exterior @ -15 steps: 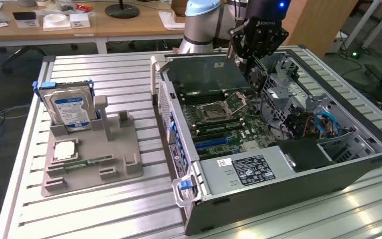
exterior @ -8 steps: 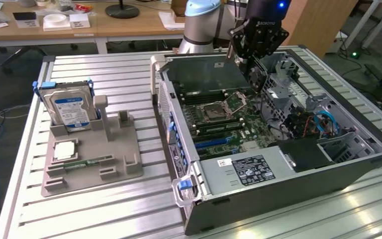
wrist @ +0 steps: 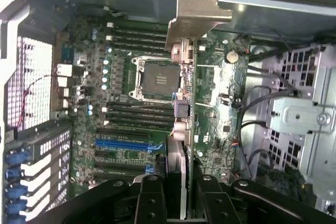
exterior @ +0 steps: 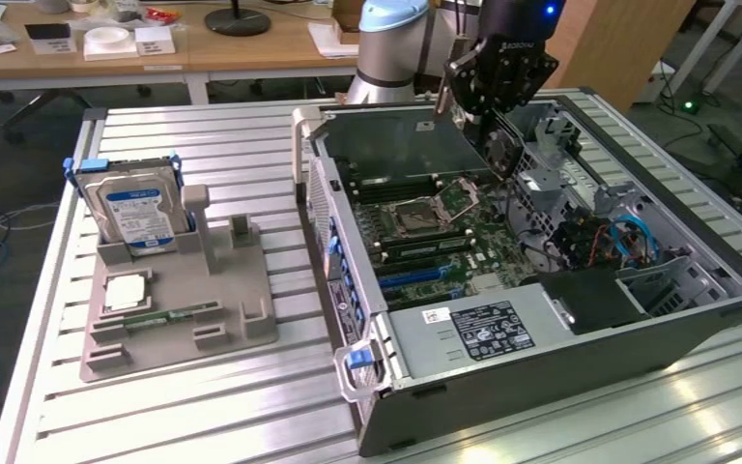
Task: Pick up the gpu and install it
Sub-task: 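Insert the gpu into the slot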
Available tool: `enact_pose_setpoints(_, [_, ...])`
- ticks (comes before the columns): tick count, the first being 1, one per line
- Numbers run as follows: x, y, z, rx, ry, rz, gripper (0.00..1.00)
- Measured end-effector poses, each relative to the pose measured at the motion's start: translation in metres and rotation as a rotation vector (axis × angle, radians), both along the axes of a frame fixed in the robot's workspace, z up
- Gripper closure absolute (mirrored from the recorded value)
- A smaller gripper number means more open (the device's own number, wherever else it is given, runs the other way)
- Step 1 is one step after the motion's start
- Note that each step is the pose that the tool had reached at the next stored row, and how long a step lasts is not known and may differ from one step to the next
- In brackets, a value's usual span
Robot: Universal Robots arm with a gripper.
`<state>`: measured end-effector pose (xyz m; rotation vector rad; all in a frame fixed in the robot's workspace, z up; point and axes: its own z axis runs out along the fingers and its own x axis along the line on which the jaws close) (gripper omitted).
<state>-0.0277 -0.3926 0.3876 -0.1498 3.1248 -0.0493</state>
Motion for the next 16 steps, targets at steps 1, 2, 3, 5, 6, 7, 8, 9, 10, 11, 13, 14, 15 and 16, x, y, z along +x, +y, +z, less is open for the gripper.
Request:
enact_pose_setpoints(1, [0.0, 0.0, -0.0001, 0.0, 0.0, 0.018, 0.73])
enact_pose_setpoints(2, [0.0, 0.0, -0.0002, 0.0, 0.0, 0.036, 0.73])
enact_pose_setpoints(3, [0.0, 0.0, -0.0002, -0.0001, 0.0, 0.056, 0.73])
enact_pose_setpoints(5, [0.0, 0.0, -0.0004, 0.0, 0.0, 0.092, 0.73])
enact_pose_setpoints(6, [0.0, 0.0, -0.0005, 0.0, 0.0, 0.111, 0.73])
enact_pose_setpoints(7, [0.0, 0.0, -0.0006, 0.0001, 0.0, 0.129, 0.73])
enact_pose_setpoints(8, [0.0, 0.0, -0.0007, 0.0, -0.0001, 0.146, 0.73])
enact_pose_setpoints(9, [0.0, 0.0, -0.0008, 0.0001, 0.0, 0.164, 0.73])
enact_pose_setpoints(10, [0.0, 0.0, -0.0009, 0.0001, 0.0, 0.183, 0.73])
enact_pose_setpoints(11, [0.0, 0.0, -0.001, 0.0001, -0.0001, 0.2, 0.73])
enact_pose_setpoints(13, [0.0, 0.0, -0.0013, 0.0001, -0.0001, 0.257, 0.73])
enact_pose_setpoints(14, [0.0, 0.0, -0.0014, 0.0001, -0.0001, 0.275, 0.73])
enact_pose_setpoints(15, [0.0, 0.0, -0.0014, 0.0, 0.0, 0.293, 0.73])
enact_pose_setpoints(16, [0.0, 0.0, -0.0016, -0.0001, 0.0, 0.311, 0.73])
